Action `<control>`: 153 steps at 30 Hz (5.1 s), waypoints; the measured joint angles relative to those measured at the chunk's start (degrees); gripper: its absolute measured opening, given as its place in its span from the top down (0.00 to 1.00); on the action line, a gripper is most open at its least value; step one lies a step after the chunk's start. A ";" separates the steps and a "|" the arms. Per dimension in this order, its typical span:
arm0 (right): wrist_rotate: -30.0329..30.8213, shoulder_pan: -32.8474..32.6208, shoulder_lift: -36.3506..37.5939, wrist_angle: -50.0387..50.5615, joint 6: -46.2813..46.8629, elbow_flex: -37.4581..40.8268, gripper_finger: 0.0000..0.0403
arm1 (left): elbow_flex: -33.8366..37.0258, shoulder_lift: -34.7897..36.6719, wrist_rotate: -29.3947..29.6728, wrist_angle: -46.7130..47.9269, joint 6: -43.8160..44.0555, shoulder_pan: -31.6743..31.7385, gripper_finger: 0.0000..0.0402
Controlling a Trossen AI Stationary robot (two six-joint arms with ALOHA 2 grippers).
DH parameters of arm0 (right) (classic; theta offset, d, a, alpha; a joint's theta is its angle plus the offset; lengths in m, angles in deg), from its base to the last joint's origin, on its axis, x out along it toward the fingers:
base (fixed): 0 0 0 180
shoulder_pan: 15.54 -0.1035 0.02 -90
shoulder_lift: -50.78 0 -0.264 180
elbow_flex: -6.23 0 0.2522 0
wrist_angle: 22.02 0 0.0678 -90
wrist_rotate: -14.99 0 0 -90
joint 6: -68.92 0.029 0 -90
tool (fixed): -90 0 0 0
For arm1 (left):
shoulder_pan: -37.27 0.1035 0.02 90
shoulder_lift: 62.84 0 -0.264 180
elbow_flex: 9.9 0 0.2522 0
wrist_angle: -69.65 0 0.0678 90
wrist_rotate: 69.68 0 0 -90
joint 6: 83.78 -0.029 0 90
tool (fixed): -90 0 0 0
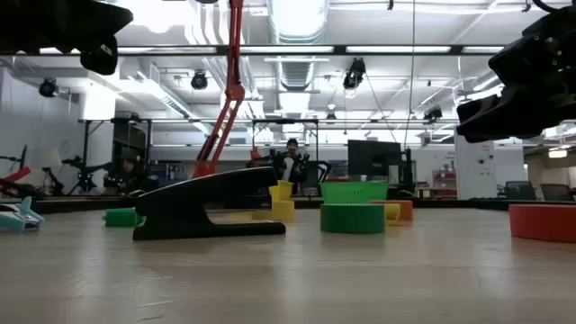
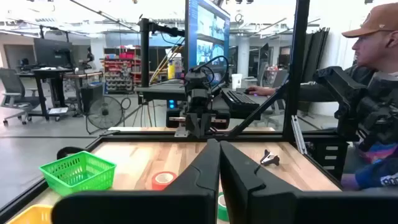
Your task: Pick and place Stapler, Stapler remover, tape
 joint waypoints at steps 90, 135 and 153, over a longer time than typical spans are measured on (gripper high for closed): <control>16.57 -31.51 -27.88 12.35 40.98 -25.41 0.87 | -0.01 0.02 0.02 0.05 0.00 -0.01 0.96; 20.42 -31.76 -56.08 32.54 47.42 -34.84 0.68 | 0.00 0.02 0.00 0.07 0.00 0.00 0.96; 20.93 -28.16 -56.07 32.23 43.56 -36.22 0.90 | -0.01 0.02 0.00 0.07 0.00 0.00 0.96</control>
